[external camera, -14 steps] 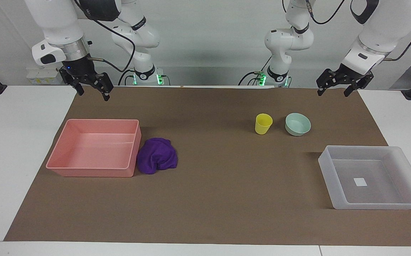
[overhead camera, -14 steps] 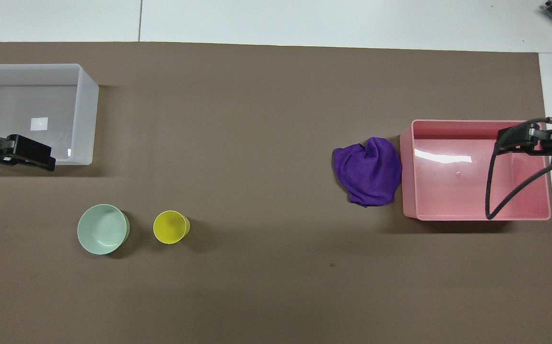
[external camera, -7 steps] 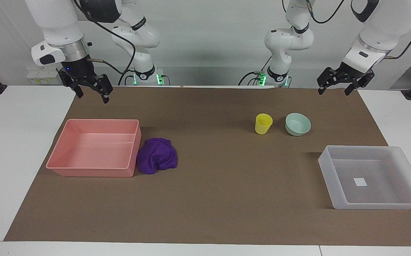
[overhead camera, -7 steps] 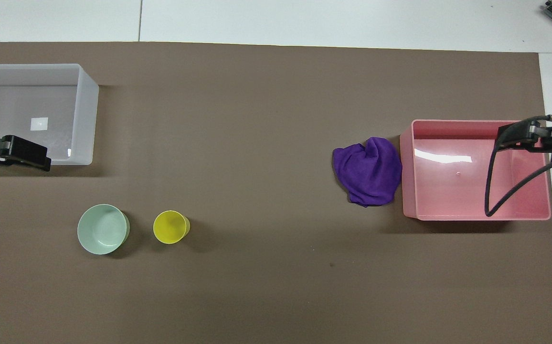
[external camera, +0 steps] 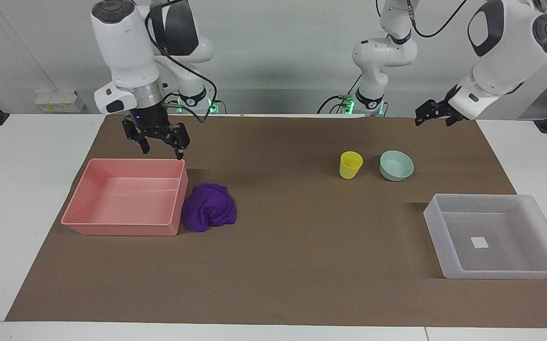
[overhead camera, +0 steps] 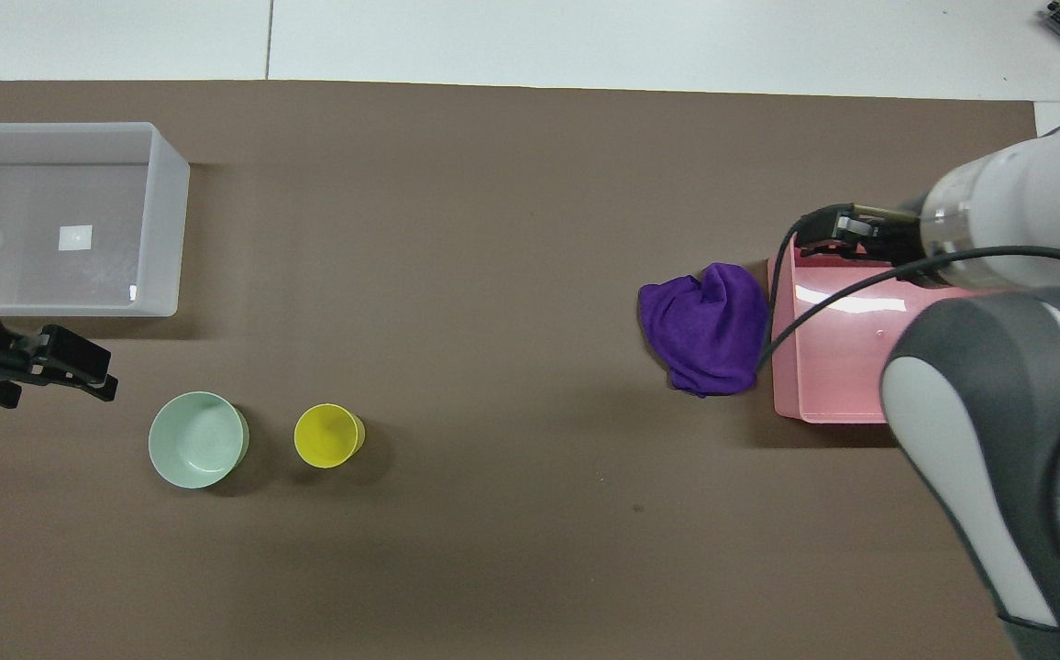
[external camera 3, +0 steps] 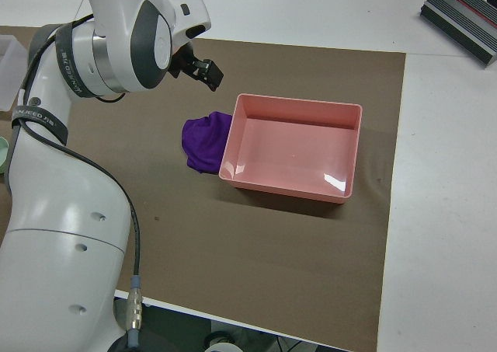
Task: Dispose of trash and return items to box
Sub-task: 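Reach the left gripper to the green bowl while the right gripper reaches the cloth, then carry the green bowl into the clear bin while the right gripper lifts the cloth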
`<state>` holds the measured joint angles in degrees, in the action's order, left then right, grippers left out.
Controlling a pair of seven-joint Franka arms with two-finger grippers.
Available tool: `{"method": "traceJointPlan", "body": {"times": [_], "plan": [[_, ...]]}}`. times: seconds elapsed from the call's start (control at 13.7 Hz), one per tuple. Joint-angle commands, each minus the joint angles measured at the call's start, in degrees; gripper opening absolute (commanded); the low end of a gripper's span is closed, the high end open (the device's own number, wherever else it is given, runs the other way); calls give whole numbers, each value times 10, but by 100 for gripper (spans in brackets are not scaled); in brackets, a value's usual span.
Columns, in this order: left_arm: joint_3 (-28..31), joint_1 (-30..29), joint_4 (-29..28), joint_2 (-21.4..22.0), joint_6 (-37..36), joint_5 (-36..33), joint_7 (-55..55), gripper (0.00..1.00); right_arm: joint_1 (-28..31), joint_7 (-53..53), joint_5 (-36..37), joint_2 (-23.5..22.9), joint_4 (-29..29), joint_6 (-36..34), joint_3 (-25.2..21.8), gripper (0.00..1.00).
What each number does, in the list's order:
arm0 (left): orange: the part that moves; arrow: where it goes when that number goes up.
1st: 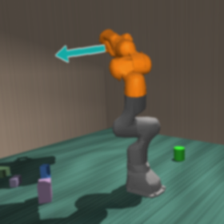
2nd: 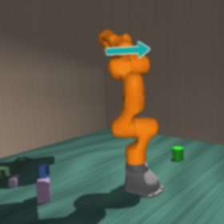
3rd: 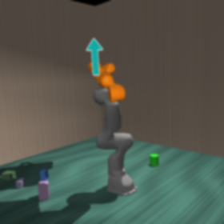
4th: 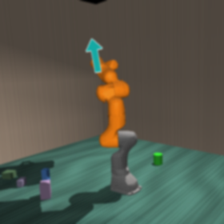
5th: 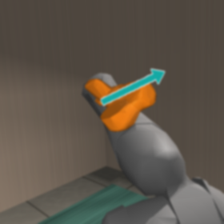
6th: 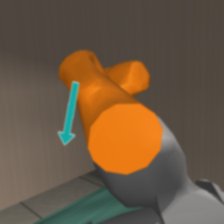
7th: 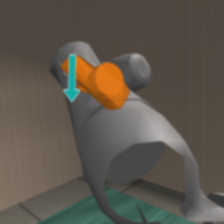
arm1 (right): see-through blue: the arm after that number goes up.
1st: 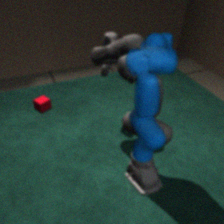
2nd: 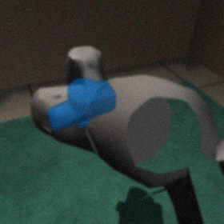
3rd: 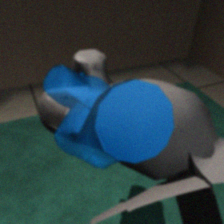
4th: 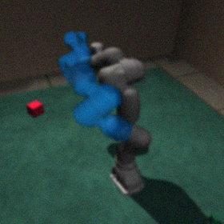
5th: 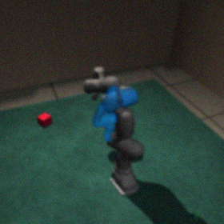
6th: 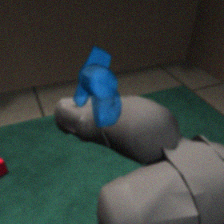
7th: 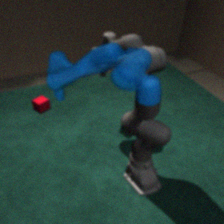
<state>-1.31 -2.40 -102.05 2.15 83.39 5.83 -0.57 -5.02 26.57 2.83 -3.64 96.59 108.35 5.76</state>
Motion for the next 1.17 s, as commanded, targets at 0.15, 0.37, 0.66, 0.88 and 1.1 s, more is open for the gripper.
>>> {"method": "traceJointPlan", "body": {"times": [0.15,0.37,0.66,0.88,1.1], "plan": [[-2,-33,-261,62,264,20,-50,100,-54,89,45,-50,17,47,0,100],[-2,-11,-392,62,428,20,-50,100,-54,109,49,-68,99,119,0,100],[-2,-7,-402,36,460,20,-49,28,-53,104,55,-80,165,197,0,100],[-2,-9,-391,24,450,21,-44,0,-54,108,76,-119,191,269,0,100],[-1,-17,-349,23,381,21,-49,0,-53,110,95,-135,210,316,0,100]]}}
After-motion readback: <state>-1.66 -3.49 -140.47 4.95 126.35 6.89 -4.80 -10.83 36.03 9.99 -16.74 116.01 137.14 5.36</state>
